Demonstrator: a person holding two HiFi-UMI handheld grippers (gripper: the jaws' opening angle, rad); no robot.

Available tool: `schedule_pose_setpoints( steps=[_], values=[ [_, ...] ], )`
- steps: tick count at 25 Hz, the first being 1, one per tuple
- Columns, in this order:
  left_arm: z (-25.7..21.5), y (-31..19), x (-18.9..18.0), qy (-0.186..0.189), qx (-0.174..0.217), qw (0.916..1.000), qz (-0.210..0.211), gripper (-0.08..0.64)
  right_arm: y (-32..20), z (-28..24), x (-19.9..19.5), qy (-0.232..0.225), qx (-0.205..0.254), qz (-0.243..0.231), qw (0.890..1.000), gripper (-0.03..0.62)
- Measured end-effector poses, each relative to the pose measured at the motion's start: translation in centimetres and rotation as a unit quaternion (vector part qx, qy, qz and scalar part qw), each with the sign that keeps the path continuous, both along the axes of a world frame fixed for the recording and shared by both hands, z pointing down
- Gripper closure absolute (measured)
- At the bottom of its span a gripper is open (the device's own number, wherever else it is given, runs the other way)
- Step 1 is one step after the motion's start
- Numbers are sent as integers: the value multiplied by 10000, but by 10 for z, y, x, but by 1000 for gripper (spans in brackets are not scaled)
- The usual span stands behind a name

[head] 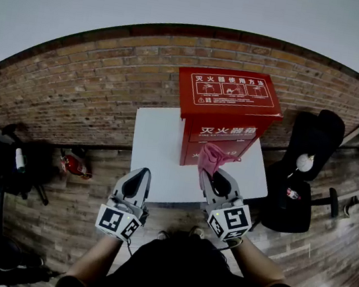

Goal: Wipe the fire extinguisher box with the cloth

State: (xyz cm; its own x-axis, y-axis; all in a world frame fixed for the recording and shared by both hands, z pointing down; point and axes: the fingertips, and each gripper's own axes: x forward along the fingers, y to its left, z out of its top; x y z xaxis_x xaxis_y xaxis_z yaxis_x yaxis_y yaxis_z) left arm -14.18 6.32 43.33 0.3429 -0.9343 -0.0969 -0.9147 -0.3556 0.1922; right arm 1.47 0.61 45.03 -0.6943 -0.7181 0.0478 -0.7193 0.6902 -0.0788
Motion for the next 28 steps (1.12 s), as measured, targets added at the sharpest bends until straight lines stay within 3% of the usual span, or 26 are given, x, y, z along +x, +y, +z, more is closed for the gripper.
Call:
schedule_pose_setpoints(
  steps=[8, 28],
  values=[
    [5, -14, 36, -25, 14, 9997, 252, 522, -13, -1, 7, 99, 70, -190, 9997, 517],
    [17, -24, 63, -14, -221, 9997, 55, 522, -29, 10, 44, -45, -165, -424, 9990, 515]
  ],
)
